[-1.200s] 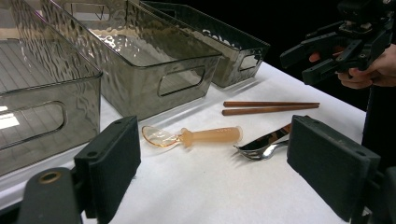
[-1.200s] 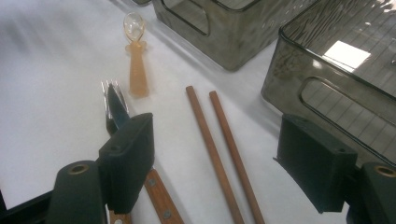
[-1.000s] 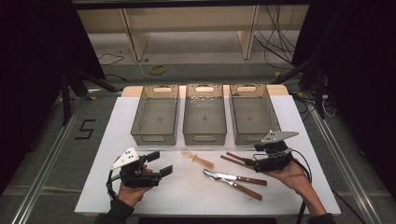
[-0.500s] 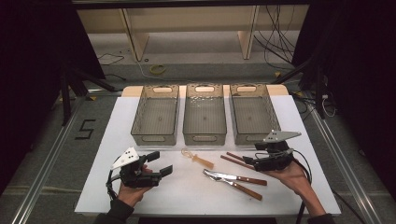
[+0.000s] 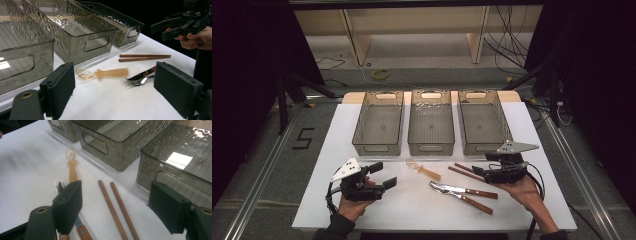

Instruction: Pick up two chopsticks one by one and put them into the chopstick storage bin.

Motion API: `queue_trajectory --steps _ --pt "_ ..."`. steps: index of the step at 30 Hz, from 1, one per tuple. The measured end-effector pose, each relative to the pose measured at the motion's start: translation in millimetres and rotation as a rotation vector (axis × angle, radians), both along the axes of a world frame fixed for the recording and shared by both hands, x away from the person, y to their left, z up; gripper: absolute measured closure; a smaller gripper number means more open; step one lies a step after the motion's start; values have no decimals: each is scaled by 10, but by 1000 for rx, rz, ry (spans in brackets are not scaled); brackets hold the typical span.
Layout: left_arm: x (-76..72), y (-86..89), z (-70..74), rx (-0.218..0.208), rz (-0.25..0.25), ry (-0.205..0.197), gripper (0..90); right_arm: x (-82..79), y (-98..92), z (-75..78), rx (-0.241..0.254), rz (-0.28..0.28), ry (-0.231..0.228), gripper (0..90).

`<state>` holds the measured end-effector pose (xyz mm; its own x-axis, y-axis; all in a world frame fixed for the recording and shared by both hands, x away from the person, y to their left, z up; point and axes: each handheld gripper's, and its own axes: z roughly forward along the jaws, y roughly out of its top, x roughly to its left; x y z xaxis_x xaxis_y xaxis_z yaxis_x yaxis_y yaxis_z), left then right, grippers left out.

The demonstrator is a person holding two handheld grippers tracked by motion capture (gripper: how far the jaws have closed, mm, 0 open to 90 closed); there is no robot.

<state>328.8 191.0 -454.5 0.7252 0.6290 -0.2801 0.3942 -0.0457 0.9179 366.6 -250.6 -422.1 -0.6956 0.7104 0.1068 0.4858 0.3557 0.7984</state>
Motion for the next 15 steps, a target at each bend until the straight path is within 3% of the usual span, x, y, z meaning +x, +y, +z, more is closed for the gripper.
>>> queue_trajectory --steps 15 --pt "2 1 0 2 0 -1 171 1 -15 15 20 -7 -4 280"
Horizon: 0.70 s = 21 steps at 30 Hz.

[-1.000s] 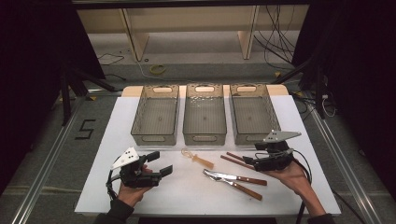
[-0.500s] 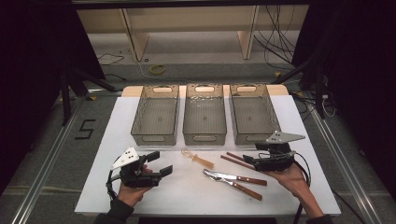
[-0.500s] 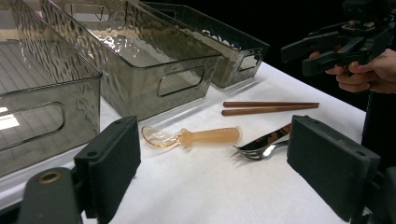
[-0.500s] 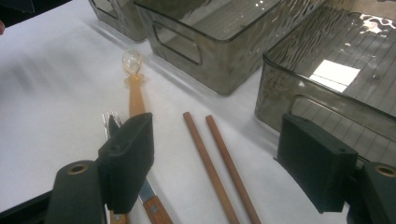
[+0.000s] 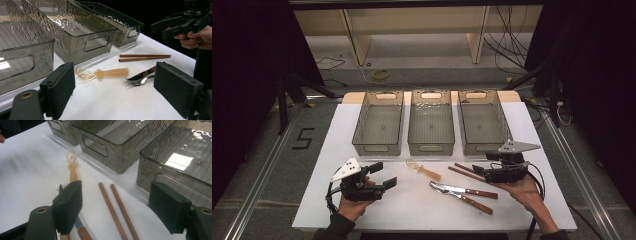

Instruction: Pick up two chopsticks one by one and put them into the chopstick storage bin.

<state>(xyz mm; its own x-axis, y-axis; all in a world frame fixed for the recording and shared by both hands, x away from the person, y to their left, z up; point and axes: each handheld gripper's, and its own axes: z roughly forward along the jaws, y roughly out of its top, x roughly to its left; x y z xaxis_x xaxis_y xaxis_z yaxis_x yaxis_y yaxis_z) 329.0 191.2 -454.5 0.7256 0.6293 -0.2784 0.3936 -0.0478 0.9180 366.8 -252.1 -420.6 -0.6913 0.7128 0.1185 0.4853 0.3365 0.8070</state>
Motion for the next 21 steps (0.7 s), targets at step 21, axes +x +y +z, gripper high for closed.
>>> queue_trajectory --steps 21 --pt "7 1 -3 -6 1 5 170 419 79 71 -374 120 195 364"
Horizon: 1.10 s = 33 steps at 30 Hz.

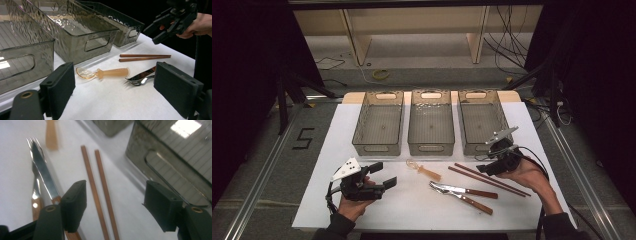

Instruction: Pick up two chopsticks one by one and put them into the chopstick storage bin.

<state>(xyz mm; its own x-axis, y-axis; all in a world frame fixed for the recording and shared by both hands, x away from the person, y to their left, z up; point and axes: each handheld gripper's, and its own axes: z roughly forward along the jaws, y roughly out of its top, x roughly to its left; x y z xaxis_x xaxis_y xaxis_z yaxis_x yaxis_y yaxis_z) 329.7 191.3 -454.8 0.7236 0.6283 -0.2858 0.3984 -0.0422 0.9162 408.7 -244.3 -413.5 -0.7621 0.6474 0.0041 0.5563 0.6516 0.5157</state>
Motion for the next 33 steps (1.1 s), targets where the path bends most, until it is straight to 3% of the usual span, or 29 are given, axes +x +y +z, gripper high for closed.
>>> queue_trajectory --steps 3,10,33 --pt "0 3 0 -2 3 0 170 41 23 -51 -76 9 50 407" --pt "2 5 0 -2 2 -1 170 93 23 -191 -196 11 118 532" --pt "2 2 -1 -5 1 5 170 114 -8 -382 -298 82 235 790"
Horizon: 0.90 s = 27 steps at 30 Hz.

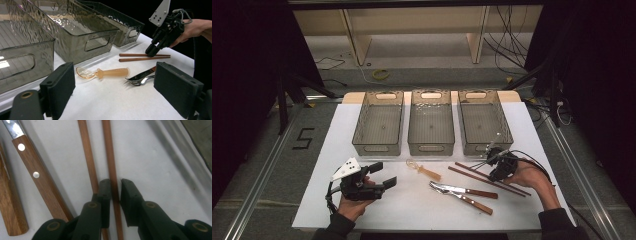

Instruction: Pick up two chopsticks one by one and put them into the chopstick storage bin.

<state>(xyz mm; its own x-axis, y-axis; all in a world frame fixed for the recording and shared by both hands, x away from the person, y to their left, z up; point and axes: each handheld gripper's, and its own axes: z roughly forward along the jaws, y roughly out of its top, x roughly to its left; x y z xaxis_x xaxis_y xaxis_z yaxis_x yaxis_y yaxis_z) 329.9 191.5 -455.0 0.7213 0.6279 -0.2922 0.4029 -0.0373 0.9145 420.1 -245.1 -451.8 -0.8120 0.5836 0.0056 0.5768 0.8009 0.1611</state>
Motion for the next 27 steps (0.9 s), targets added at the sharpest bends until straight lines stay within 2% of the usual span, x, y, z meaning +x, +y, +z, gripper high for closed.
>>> queue_trajectory --steps 11,12,17,22,27 --pt "-1 3 -1 5 -2 0 170 5 -50 -2 -34 27 23 817" --pt "-1 2 -1 5 -2 0 170 -4 -35 1 -37 15 27 819" --pt "-2 2 -1 4 -2 0 171 -2 -10 -4 -56 51 16 845" --pt "-3 1 0 5 -2 -1 171 -7 -6 9 -54 76 -4 849" --pt "0 1 -1 6 -2 2 171 -51 8 148 -26 77 -47 850"
